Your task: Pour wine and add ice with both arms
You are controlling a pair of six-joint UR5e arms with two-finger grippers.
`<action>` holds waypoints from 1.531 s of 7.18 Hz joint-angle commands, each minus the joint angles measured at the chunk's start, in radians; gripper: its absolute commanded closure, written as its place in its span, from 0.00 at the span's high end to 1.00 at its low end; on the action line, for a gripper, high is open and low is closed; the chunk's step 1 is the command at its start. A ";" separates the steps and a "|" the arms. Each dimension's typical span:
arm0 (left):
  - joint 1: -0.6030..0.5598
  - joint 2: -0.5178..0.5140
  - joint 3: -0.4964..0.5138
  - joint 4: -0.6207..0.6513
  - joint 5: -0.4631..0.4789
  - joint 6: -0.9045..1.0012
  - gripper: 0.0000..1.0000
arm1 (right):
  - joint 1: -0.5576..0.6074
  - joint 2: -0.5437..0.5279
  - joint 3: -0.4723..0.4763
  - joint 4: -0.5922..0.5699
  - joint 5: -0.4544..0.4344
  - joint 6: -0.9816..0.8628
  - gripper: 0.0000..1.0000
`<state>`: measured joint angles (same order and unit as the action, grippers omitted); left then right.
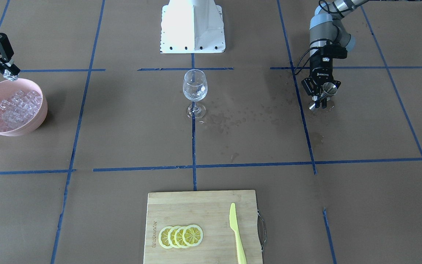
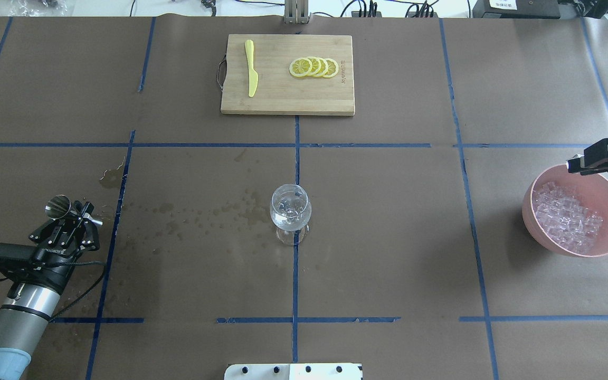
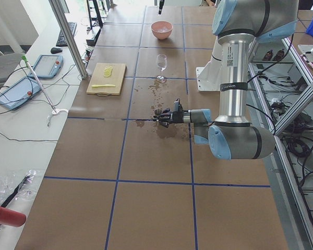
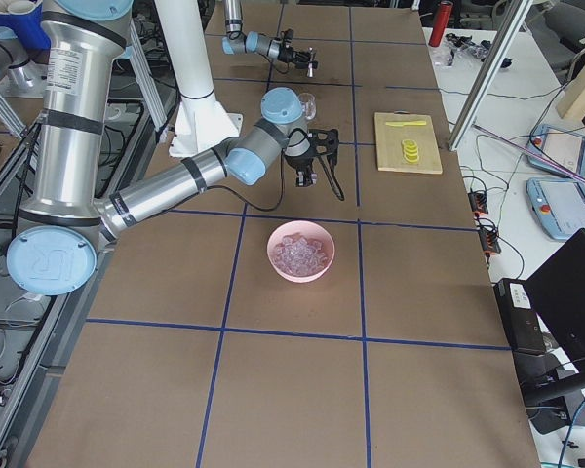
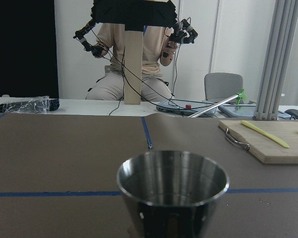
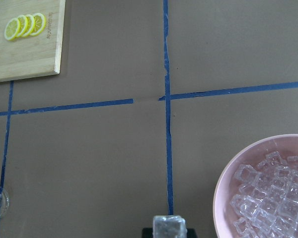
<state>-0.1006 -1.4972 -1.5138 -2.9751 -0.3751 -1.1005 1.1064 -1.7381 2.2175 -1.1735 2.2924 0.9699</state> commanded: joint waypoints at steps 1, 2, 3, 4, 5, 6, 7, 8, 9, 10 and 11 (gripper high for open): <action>0.013 0.000 0.006 0.002 0.001 0.002 0.00 | 0.004 0.014 0.001 0.000 0.005 0.003 0.00; 0.015 0.000 0.007 0.002 -0.001 0.001 0.00 | 0.006 0.014 0.001 0.000 0.005 0.003 0.00; 0.015 -0.002 0.007 0.001 -0.001 0.002 0.20 | 0.004 0.014 0.001 0.000 0.005 0.003 0.00; 0.016 -0.002 0.007 0.001 -0.001 0.008 0.31 | 0.004 0.014 0.001 0.000 0.005 0.003 0.00; 0.018 -0.002 0.007 0.001 -0.001 0.011 0.36 | 0.004 0.015 0.001 0.000 0.005 0.003 0.00; 0.021 -0.002 0.007 0.001 -0.001 0.010 0.38 | 0.004 0.017 0.002 0.000 0.005 0.003 0.00; 0.021 -0.005 0.006 0.001 -0.002 0.011 0.40 | 0.004 0.020 0.001 0.000 0.005 0.003 0.00; 0.021 -0.006 0.006 0.001 -0.004 0.011 0.43 | 0.004 0.025 0.002 0.000 0.004 0.003 0.00; 0.021 -0.006 0.004 -0.001 -0.005 0.013 0.44 | 0.004 0.041 0.002 0.000 0.004 0.013 0.00; 0.021 -0.006 0.003 -0.001 -0.005 0.014 0.46 | 0.004 0.083 0.001 -0.002 0.005 0.060 0.00; 0.021 -0.005 0.004 -0.001 -0.007 0.014 0.59 | 0.003 0.130 -0.001 -0.005 0.010 0.119 0.00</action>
<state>-0.0798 -1.5029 -1.5098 -2.9757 -0.3806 -1.0868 1.1102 -1.6600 2.2183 -1.1751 2.2985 1.0275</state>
